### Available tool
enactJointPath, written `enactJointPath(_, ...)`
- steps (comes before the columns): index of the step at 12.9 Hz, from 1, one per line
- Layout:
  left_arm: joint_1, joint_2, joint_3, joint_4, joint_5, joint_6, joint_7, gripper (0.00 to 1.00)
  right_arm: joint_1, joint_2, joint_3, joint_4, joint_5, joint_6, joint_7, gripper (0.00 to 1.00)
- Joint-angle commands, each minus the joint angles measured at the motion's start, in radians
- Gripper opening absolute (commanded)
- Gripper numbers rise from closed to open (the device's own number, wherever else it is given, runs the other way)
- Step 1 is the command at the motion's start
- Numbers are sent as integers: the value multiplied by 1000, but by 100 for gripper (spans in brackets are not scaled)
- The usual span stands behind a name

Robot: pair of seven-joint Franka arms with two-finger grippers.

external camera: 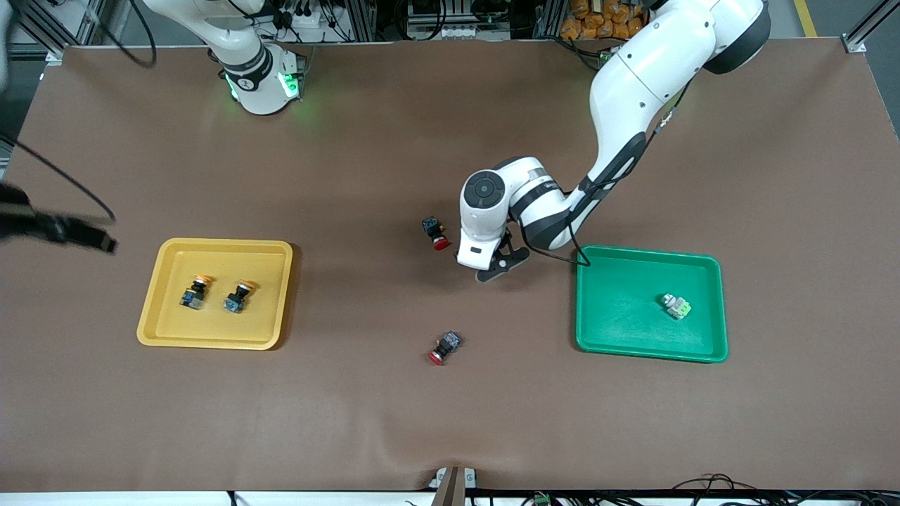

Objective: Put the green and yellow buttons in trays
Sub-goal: 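Withdraw the right gripper while the left gripper lifts the green button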

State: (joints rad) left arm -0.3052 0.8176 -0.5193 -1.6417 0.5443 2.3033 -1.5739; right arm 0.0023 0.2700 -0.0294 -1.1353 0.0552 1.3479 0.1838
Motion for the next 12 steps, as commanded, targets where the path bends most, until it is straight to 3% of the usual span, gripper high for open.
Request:
enactJointPath(1, 59, -29, -11, 6, 20, -27, -6, 0, -15, -217, 6, -252, -18, 72, -10, 100)
enactJointPath(5, 173, -93, -62, 8, 11, -125, 39, 0, -12, -345, 8, -392, -20, 71, -14, 100)
enactJointPath(9, 378, -150, -184, 2, 8, -249, 153, 0, -10, -338, 12, -391, -20, 69, -41, 100)
enactJointPath(12, 491, -172, -212, -9, 8, -307, 242, 0, -7, -328, 14, -361, -18, 74, -96, 100)
